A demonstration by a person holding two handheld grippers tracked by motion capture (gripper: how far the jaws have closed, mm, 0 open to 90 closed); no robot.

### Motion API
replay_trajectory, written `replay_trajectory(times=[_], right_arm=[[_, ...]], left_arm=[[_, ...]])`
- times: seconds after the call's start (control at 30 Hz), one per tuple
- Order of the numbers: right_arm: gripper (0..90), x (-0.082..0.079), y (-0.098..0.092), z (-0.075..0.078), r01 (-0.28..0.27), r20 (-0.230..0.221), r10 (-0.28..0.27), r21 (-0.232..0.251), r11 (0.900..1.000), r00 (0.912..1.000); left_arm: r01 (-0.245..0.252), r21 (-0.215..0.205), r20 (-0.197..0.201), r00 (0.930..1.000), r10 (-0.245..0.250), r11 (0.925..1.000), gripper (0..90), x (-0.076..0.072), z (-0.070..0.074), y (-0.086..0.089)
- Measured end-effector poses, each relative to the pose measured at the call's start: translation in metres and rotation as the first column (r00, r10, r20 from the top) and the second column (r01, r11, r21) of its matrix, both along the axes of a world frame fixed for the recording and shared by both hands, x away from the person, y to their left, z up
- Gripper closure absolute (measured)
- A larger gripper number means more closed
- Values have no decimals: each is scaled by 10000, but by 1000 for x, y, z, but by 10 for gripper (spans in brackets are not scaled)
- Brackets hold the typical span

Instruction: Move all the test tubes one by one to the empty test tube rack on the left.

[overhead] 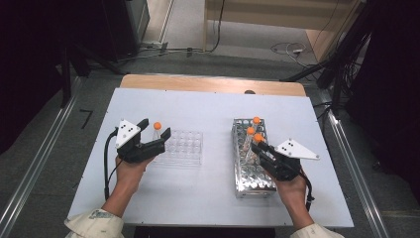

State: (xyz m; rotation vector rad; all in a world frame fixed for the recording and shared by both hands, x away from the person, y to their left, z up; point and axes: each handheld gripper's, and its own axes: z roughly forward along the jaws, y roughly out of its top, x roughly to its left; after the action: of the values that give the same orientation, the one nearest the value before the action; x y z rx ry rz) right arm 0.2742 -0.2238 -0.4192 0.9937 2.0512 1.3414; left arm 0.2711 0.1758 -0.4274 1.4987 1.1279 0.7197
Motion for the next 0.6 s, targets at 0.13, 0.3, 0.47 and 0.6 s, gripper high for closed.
replay_trajectory(times=[0.13, 0.3, 0.47, 0.6], right_arm=[[724, -4, 0, 10, -56, 179, 50, 299, 9995, 9998], [724, -8, 7, 20, -328, 226, 318, 456, 9984, 9992], [724, -8, 20, 21, -696, 97, 692, 474, 9964, 9976], [724, -7, 33, 20, -997, -23, 999, 430, 9941, 9950]], left_arm=[[21, 7, -2, 10000, -21, 10000, 182, 0, 0, 0], [65, -44, 57, 10000, -65, 10000, 182, -1, 2, -1], [184, -68, 69, 9998, -183, 9998, 182, -3, 3, -4], [343, -54, 95, 9994, -343, 9994, 182, -4, 4, -7]])
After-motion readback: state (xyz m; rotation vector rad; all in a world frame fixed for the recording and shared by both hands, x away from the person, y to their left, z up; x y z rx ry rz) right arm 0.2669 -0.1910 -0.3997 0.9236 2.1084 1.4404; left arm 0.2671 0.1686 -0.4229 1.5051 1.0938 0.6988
